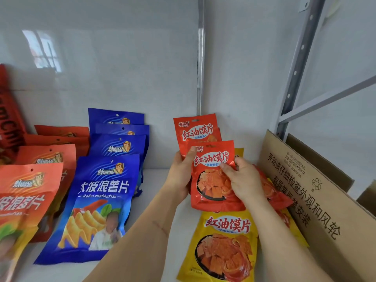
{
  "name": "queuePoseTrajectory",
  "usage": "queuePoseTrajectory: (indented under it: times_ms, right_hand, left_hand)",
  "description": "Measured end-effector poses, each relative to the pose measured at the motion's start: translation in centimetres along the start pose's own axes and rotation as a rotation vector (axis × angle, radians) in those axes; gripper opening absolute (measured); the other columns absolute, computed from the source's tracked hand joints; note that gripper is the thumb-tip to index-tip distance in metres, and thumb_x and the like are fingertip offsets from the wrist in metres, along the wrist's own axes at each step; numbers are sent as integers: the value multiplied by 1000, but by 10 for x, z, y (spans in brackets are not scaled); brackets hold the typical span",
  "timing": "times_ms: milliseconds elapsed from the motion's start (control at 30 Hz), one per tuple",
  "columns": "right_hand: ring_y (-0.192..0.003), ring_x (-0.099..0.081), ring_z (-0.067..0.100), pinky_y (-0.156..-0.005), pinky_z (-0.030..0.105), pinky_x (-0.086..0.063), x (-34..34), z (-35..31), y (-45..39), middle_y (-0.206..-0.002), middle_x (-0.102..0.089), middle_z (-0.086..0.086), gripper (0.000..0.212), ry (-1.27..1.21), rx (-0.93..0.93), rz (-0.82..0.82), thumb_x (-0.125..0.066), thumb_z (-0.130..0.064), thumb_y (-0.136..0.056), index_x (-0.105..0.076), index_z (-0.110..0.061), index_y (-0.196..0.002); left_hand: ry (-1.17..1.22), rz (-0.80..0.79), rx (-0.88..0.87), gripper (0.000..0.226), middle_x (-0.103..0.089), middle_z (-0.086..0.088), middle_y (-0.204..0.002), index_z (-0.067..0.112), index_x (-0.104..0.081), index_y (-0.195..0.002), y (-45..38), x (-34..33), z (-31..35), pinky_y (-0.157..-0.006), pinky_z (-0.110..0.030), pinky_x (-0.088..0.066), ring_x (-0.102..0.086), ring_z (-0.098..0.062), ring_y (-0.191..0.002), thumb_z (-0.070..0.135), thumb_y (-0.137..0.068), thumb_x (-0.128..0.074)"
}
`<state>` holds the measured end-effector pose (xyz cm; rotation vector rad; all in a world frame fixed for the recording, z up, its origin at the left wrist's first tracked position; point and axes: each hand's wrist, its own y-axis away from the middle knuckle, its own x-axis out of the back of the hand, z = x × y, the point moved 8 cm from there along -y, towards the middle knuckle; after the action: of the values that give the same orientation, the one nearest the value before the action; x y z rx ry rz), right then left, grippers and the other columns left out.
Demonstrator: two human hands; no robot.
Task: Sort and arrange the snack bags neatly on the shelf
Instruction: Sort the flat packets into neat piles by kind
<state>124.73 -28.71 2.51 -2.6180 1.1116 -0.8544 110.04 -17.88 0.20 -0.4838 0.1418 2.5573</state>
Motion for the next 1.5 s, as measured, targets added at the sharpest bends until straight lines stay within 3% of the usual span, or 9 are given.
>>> queuePoseTrajectory:
  times_ms: [100,267,400,633,800,1000,1100,1300,1500]
  right_hand:
    - [-84,-64,6,-68,21,-46,0,-3,3,-90,-67,-14,21,-2,-17,-2,-63,-45,-92,-64,-25,-99]
    - [-106,-62,21,-84,32,-47,47,22,0,-114,-67,0,40,202,-141,152,-60,-50,-92,-66,-18,-116]
    - [-119,-51,34,-96,42,-42,40,44,2,-129,-57,10,54,601,-265,24,-61,-55,-86,-58,-20,-127]
    - [-126,-46,36,-103,46,-36,33,49,7,-139,-45,14,80,671,-426,-43,-68,-66,-76,-40,-23,-137]
    - [-116,-50,41,-97,46,-44,55,18,8,-125,-50,22,66,475,-179,232,-76,-35,-82,-46,-16,-138]
    - [-121,-54,26,-97,41,-47,82,-36,4,-130,-55,7,55,162,55,345,-70,-32,-89,-48,-20,-138]
    - [-106,-61,14,-91,28,-46,67,-56,-5,-115,-64,-5,50,-8,57,246,-70,-27,-90,-53,-22,-136]
    - [-99,-65,15,-97,40,-51,46,-58,-6,-101,-67,-5,57,-204,-19,147,-65,-24,-94,-41,-23,-146]
    - [-90,-74,20,-84,45,-59,62,-63,-2,-99,-75,0,11,-663,-103,92,-62,-23,-96,-66,-29,-104]
  left_hand:
    - [-23,19,-22,44,-75,-9,-112,17,-54,-129,-3,8,-1,-88,-58,-57,-74,-32,-97,29,-90,-72]
    - [-6,80,-47,35,-74,-12,-113,13,-57,-128,-9,43,6,-91,-61,-54,-72,-36,-100,19,-95,-67]
    - [-5,95,-29,32,-75,-11,-110,15,-60,-126,-8,59,6,-90,-61,-54,-73,-34,-98,21,-95,-67]
    - [-41,119,-21,35,-76,-6,-110,21,-58,-127,-8,67,8,-88,-60,-56,-74,-31,-96,28,-94,-68]
    - [-55,125,-41,32,-76,-4,-109,23,-58,-126,-6,66,12,-87,-58,-57,-75,-30,-95,30,-95,-67]
    - [-66,153,-72,37,-76,-1,-108,25,-56,-127,-6,62,18,-86,-57,-58,-76,-26,-92,36,-93,-68]
    - [-55,155,-94,33,-76,-2,-107,24,-57,-124,-7,58,27,-86,-56,-58,-76,-27,-92,33,-94,-68]
    - [-61,152,-138,26,-77,-2,-104,25,-61,-118,-5,56,45,-84,-54,-59,-76,-26,-90,29,-94,-68]
    - [-74,209,-137,30,-76,-2,-105,25,-60,-121,4,69,49,-84,-53,-60,-76,-24,-89,32,-93,-69]
